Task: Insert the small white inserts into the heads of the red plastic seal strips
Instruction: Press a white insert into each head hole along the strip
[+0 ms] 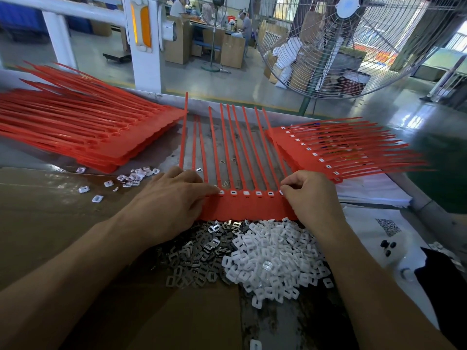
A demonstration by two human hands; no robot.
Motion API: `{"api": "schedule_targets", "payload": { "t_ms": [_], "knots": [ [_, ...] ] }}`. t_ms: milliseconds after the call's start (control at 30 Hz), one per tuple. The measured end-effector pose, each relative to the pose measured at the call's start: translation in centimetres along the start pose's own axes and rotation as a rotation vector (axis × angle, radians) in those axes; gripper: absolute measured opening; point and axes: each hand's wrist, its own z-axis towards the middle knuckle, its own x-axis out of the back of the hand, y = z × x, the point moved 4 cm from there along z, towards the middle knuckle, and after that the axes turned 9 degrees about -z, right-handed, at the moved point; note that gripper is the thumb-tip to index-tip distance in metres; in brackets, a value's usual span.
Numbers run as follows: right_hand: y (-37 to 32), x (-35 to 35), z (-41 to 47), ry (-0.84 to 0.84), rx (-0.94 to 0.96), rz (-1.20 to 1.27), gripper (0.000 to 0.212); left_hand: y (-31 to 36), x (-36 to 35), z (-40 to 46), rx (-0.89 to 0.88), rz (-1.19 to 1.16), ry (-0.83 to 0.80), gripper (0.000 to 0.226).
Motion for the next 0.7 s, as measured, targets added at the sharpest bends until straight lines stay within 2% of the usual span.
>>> {"api": "schedule_targets", "payload": {
  "t_ms": [367, 700],
  "knots": [
    [0.73, 0.04, -0.03, -0.052, -0.028, 0.006, 0.007, 0.07, 0.07, -0.06, 0.002, 0.008, -0.001, 0.043],
    [0.73, 0.51, -0.42, -0.085, -0.037, -0.015, 0.014, -0.05, 0.01, 0.09, 0.005, 0.000, 0.003, 0.043]
  ]
}}
